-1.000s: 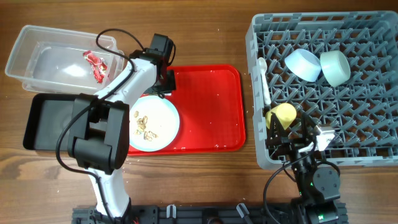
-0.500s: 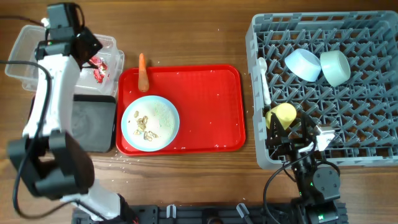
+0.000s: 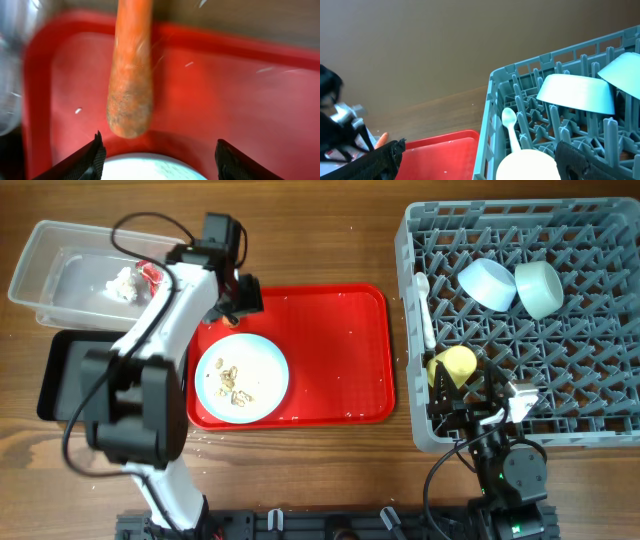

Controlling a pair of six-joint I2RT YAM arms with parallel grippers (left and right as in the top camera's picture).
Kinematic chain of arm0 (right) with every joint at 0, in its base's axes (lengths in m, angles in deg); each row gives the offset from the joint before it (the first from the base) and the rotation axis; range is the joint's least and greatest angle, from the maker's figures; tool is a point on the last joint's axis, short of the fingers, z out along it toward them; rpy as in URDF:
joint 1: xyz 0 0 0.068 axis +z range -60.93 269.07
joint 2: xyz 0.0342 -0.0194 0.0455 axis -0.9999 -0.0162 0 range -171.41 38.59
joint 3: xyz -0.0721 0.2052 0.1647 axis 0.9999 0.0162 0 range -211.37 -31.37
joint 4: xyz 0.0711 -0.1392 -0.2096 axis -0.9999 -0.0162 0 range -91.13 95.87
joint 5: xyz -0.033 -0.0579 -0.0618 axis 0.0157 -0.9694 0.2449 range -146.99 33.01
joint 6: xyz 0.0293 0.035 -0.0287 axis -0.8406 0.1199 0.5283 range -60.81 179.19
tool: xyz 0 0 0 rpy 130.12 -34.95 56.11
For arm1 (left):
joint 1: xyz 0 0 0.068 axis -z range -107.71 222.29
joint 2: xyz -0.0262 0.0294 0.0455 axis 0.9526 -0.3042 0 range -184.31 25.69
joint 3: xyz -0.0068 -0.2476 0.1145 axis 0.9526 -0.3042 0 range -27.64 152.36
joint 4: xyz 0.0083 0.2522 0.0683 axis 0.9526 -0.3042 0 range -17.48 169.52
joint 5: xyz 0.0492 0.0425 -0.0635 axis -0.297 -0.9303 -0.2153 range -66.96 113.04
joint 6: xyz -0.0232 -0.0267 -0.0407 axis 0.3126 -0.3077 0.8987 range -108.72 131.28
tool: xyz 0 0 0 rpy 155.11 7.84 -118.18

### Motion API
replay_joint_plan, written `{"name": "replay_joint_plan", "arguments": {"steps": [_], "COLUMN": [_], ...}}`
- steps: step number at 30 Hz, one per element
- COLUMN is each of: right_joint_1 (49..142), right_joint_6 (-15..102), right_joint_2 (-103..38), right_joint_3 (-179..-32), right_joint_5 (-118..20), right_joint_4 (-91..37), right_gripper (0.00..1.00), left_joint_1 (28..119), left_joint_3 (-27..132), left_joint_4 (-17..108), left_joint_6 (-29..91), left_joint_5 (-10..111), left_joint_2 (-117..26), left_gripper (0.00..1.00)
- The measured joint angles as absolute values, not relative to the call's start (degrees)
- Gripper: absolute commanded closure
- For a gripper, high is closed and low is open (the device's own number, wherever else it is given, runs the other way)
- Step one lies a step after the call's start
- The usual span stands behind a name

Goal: Sort waste into correct bins and load items into the dishwasher rack

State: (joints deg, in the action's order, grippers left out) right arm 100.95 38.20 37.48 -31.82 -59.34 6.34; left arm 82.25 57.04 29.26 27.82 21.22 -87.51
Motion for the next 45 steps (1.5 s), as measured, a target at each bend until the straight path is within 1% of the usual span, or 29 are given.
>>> {"name": "replay_joint_plan", "arguments": {"steps": [1, 2, 3, 4, 7, 12, 14, 15, 17, 18, 19, 21, 23, 25, 26, 27, 28, 29, 31, 33, 34, 36, 37, 38, 40, 42, 44, 45], "right_joint_1": [100.95, 100.95, 100.95, 100.95, 100.95, 100.95, 100.95, 100.95, 100.95, 100.95, 100.95, 100.95, 100.95, 100.95, 100.95, 100.95, 100.95, 100.95, 100.95, 100.95, 100.95, 100.95, 100.95, 100.95, 100.95, 100.95, 100.95, 100.95], "right_joint_6": [38.2, 38.2, 38.2, 38.2, 38.2, 38.2, 38.2, 38.2, 38.2, 38.2, 38.2, 38.2, 38.2, 38.2, 38.2, 38.2, 38.2, 38.2, 38.2, 38.2, 38.2, 38.2, 38.2, 38.2, 38.2, 38.2, 38.2, 38.2], "right_joint_2": [37.48, 37.48, 37.48, 37.48, 37.48, 37.48, 37.48, 37.48, 37.48, 37.48, 37.48, 37.48, 37.48, 37.48, 37.48, 37.48, 37.48, 37.48, 37.48, 37.48, 37.48, 37.48, 37.48, 37.48, 37.48, 37.48, 37.48, 37.48], "right_joint_3": [-31.82, -31.82, -31.82, -31.82, -31.82, -31.82, -31.82, -31.82, -31.82, -31.82, -31.82, -31.82, -31.82, -31.82, -31.82, -31.82, -31.82, -31.82, -31.82, -31.82, -31.82, -31.82, -31.82, -31.82, -31.8, -31.8, -31.8, -31.8], "right_joint_5": [-59.34, -59.34, -59.34, -59.34, -59.34, -59.34, -59.34, -59.34, -59.34, -59.34, -59.34, -59.34, -59.34, -59.34, -59.34, -59.34, -59.34, -59.34, -59.34, -59.34, -59.34, -59.34, -59.34, -59.34, -59.31, -59.31, -59.31, -59.31], "right_joint_4": [6.34, 6.34, 6.34, 6.34, 6.34, 6.34, 6.34, 6.34, 6.34, 6.34, 6.34, 6.34, 6.34, 6.34, 6.36, 6.34, 6.34, 6.31, 6.34, 6.34, 6.31, 6.34, 6.34, 6.34, 6.34, 6.31, 6.31, 6.31], "right_gripper": [0.0, 0.0, 0.0, 0.0, 0.0, 0.0, 0.0, 0.01, 0.0, 0.0, 0.0, 0.0, 0.0, 0.0, 0.0, 0.0, 0.0, 0.0, 0.0, 0.0, 0.0, 0.0, 0.0, 0.0, 0.0, 0.0, 0.0, 0.0], "left_joint_1": [82.07, 81.81, 81.55, 81.2, 80.96, 79.54, 78.1, 77.44, 75.69, 74.18, 71.98, 66.31, 58.99, 52.3, 49.46, 45.75, 43.15, 40.5, 36.81, 36.52, 37.51, 42.34, 49.09, 53.99, 67.89, 82.69, 90.97, 92.85], "left_joint_3": [56.87, 56.82, 56.82, 56.82, 56.85, 60.39, 62.55, 63.43, 64.8, 65.13, 65.35, 63.08, 55.32, 45.55, 41.7, 37.83, 35.06, 32.76, 31.3, 32.45, 34.18, 37.55, 39.54, 40.41, 40.87, 40.89, 40.87, 40.87], "left_joint_4": [30.63, 31.66, 31.99, 32.45, 32.43, 26.66, 25.52, 24.97, 18.15, 12.76, 8.3, 5.3, 6.59, 10.85, 13.87, 16.54, 20.67, 23.29, 23.51, 21.85, 20.58, 20.14, 21.78, 22.66, 25.1, 25.19, 26.09, 26.42], "left_joint_6": [27.73, 27.6, 27.53, 27.38, 26.99, 28.47, 29.89, 30.5, 33.32, 36.19, 39.2, 44.19, 48.65, 52.03, 52.8, 53.76, 54.09, 54.31, 53.52, 49.89, 48.14, 45.5, 43.62, 42.39, 38.59, 36.62, 35.44, 35.29], "left_joint_5": [20.41, 19.2, 18.79, 18.33, 17.96, 17.98, 18.0, 18.0, 17.89, 17.5, 16.84, 16.12, 15.69, 15.82, 16.71, 18.55, 20.95, 22.99, 28.08, 36.14, 39.58, 41.67, 42.24, 42.55, 39.36, 33.13, 28.28, 27.29], "left_joint_2": [-90.09, -92.5, -93.39, -94.4, -94.53, -92.21, -86.36, -82.75, -75.3, -72.3, -71.01, -71.06, -71.32, -71.91, -72.13, -72.54, -72.52, -72.56, -72.56, -72.21, -71.3, -68.21, -65.29, -63.73, -63.76, -66.64, -70.55, -71.93], "left_gripper": [0.35, 0.41, 0.6, 0.74, 0.83, 0.84, 0.88, 0.88, 0.96, 0.96, 0.96, 0.96, 0.96, 0.96, 0.79, 0.49, 0.29, 0.29, 0.27, 0.27, 0.26, 0.25, 0.25, 0.27, 0.28, 0.35, 0.48, 0.53]}}
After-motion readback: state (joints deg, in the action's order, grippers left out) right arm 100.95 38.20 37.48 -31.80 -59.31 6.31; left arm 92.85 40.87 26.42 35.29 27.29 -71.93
